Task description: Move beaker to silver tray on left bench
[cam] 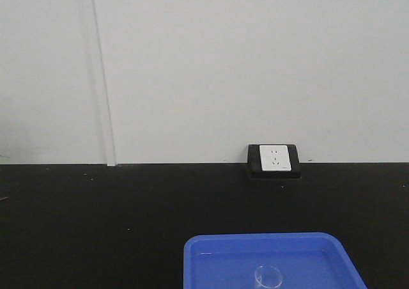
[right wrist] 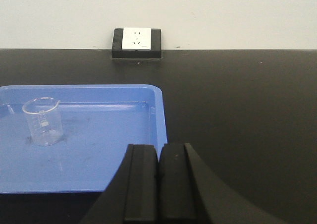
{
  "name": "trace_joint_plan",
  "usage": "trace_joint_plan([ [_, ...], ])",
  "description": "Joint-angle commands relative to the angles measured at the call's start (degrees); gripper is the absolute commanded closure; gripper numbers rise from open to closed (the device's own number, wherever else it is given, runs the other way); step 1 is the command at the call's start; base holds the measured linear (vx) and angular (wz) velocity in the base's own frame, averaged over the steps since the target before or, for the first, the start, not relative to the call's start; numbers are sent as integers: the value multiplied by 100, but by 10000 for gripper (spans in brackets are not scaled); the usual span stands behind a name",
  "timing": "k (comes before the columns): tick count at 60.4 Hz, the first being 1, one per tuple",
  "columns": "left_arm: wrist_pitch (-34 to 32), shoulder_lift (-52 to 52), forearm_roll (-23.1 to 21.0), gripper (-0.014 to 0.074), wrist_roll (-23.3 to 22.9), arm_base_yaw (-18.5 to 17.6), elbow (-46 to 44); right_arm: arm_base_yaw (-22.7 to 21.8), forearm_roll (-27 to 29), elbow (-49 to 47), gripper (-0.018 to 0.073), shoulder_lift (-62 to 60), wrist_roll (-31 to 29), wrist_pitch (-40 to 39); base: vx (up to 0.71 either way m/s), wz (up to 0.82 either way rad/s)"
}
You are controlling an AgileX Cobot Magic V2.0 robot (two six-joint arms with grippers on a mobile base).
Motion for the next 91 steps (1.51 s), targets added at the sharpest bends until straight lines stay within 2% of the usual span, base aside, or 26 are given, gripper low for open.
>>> trace_joint_plan([
  [1, -463, -42, -15, 595, -10, -31, 119, -1, -60, 30, 570, -71, -33, -463, 0, 0],
  [9, -463, -42, -15, 595, -10, -31, 119, -1, -123, 30, 571, -71, -75, -463, 0, 0],
  [15, -463, -42, -15, 595, -10, -31, 119, -7, -834, 30, 571, -71, -496, -469, 0, 0],
  [21, -463, -42, -15, 595, -10, -31, 119, -7, -1280, 30, 571, -71, -674, -461, 0, 0],
  [34, -463, -42, -15, 595, -10, -31, 119, -7, -1432, 30, 571, -71, -668, -641, 0, 0],
  [44, -463, -42, -15, 595, -10, -31, 119, -7, -1392, 24, 571, -71, -648, -1285, 0, 0],
  [54, -463, -42, -15, 595, -10, -31, 119, -7, -1377, 19, 571, -71, -537, -2727, 0, 0],
  [58, -463, -42, -15, 595, -10, -31, 119, -7, -1246, -22, 571, -66, -264, -3176, 0, 0],
  [64, -463, -42, -15, 595, -10, -31, 119, -7, -1074, -347, 571, -6, 162, -3435, 0, 0],
  [68, -463, -42, -15, 595, -10, -31, 119, -7, -1079, -795, 571, 124, 279, -3262, 0, 0],
  [72, -463, -42, -15, 595, -10, -31, 119, -7, -1079, -1343, 571, 354, 279, -2743, 0, 0],
  [84, -463, -42, -15, 595, -10, -31, 119, -7, -1090, -2696, 568, 1435, 279, -379, 0, 0],
  [91, -463, -42, -15, 595, -10, -31, 119, -7, -1121, -2904, 567, 1976, 279, 93, 0, 0],
])
